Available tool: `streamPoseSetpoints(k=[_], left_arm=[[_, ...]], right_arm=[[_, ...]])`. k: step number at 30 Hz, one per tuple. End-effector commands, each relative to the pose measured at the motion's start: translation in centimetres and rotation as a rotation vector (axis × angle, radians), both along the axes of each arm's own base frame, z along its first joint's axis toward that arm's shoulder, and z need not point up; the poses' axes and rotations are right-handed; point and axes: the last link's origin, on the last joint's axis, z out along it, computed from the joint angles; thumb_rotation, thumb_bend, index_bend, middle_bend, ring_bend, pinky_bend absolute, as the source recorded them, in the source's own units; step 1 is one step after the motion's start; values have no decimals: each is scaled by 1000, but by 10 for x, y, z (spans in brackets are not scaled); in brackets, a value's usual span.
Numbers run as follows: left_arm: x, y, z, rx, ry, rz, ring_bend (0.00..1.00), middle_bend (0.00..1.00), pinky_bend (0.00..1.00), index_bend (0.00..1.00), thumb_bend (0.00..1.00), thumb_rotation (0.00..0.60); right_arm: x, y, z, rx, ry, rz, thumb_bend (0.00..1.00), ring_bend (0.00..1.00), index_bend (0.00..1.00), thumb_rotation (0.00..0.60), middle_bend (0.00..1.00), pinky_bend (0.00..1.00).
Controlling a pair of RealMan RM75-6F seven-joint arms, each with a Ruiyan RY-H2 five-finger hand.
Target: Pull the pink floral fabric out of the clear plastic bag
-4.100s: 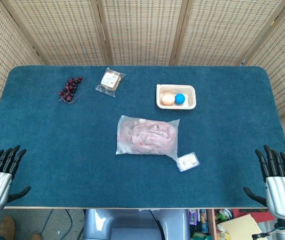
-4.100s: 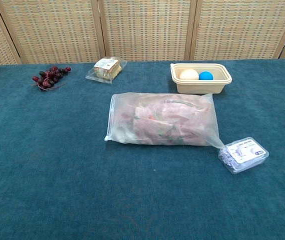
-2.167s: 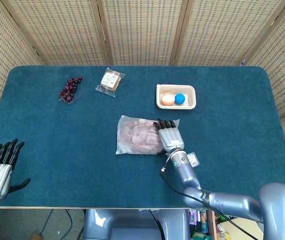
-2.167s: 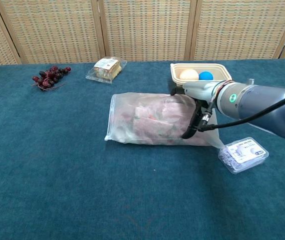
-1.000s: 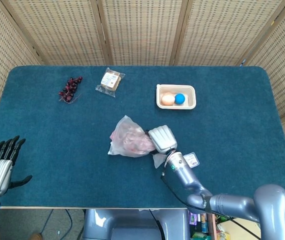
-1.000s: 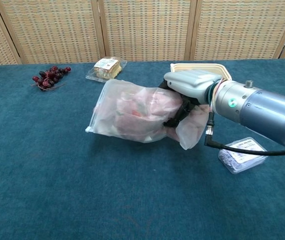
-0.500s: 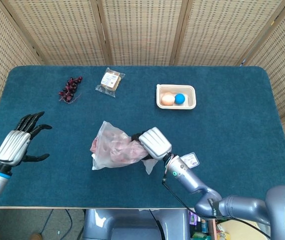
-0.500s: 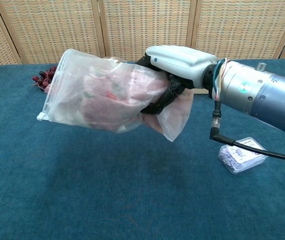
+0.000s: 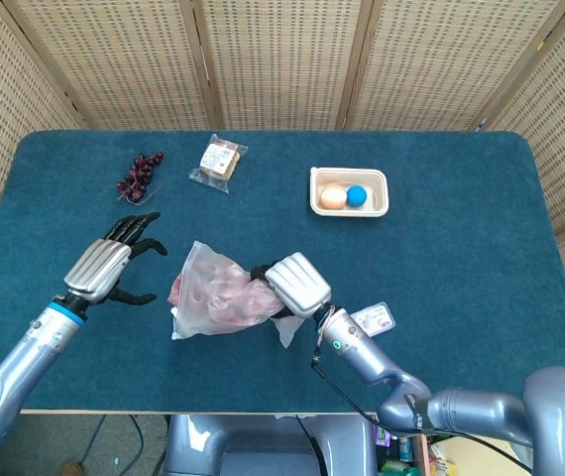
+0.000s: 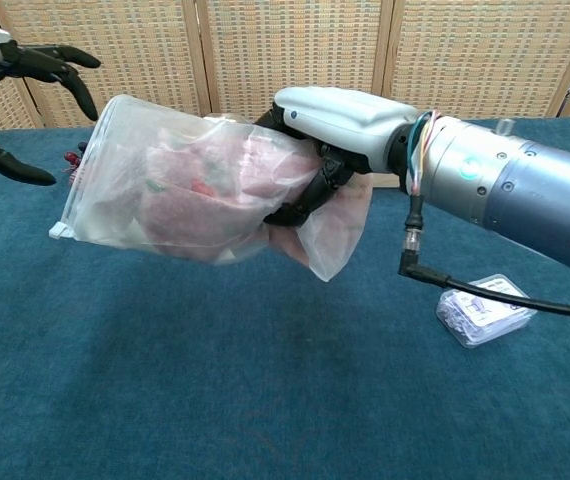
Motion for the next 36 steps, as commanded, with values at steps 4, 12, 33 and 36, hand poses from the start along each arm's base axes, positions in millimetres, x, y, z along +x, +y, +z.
streamPoseSetpoints(k=[4, 12, 33, 36], left_arm=[[17, 4, -19, -42, -9, -14, 0, 0, 0, 351, 29, 600], [29, 3, -35, -57, -17, -21, 0, 0, 0, 351, 28, 600], [56, 1, -68, -72, -16, -58, 0, 0, 0, 422, 96, 600], [57, 2, -69, -63, -16, -60, 0, 0, 0, 522, 144, 600]], right_arm=[[0, 0, 1, 0, 0, -9, 727, 672, 597, 600, 670, 670], [2, 1, 1, 6, -4, -21, 727, 672, 597, 600, 671, 670], [7, 6, 0, 43, -43, -46, 739, 672, 597, 600, 673, 670], [7, 8, 0, 47, -44, -45, 742, 672, 597, 600, 673, 670]])
